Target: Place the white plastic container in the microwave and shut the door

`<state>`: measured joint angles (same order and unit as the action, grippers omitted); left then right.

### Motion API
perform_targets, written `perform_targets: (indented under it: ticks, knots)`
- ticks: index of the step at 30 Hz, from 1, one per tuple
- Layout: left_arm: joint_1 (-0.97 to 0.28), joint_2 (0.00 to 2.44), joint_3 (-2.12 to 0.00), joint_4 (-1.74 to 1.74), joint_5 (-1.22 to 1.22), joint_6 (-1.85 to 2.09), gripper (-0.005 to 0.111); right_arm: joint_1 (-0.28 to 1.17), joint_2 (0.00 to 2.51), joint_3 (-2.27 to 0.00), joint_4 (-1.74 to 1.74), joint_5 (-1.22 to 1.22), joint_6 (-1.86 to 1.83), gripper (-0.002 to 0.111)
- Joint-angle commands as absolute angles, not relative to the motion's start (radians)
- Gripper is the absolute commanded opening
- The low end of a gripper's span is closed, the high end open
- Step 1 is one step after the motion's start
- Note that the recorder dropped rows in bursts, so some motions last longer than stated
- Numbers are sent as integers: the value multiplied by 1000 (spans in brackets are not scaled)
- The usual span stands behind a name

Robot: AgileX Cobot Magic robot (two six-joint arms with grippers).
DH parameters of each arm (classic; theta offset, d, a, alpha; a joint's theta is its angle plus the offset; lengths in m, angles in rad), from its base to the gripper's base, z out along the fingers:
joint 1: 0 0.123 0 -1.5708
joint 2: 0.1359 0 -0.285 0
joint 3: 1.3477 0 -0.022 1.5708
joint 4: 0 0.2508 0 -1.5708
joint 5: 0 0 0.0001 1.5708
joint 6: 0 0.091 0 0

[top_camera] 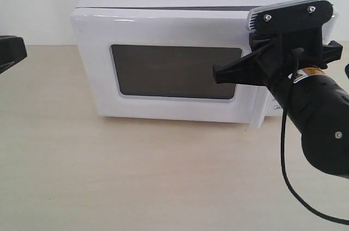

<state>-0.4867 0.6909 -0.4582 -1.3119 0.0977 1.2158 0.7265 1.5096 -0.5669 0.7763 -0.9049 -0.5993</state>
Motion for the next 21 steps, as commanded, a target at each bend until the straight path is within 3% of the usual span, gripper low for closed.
perform_targets:
  ticks: [1, 21]
  knots:
    - [-488, 649, -420, -1321, 72, 1197, 4, 717, 1509, -591, 773, -902, -602, 0]
    - [-488, 634, -397, -1319, 67, 1177, 4, 706, 1529, -641, 823, -867, -664, 0]
